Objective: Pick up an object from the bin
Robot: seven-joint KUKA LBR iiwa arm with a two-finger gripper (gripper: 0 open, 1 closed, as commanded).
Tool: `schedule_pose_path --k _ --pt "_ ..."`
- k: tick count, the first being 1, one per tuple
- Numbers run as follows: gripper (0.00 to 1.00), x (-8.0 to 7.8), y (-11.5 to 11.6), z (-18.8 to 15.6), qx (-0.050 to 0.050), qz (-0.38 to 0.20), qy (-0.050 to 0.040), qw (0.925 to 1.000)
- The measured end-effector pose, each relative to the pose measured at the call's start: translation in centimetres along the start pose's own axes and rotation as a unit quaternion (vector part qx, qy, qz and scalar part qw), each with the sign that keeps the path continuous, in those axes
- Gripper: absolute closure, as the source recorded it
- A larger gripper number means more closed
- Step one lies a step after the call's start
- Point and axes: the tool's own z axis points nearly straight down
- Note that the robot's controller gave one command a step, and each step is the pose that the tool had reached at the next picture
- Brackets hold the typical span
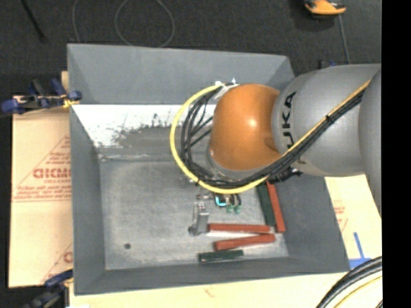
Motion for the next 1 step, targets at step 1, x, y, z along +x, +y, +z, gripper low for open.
schedule_pose_path --k 1 --pt "0.0 1.44 -11.23 9.93 0.001 -0.033 -0.0038 0.9994"
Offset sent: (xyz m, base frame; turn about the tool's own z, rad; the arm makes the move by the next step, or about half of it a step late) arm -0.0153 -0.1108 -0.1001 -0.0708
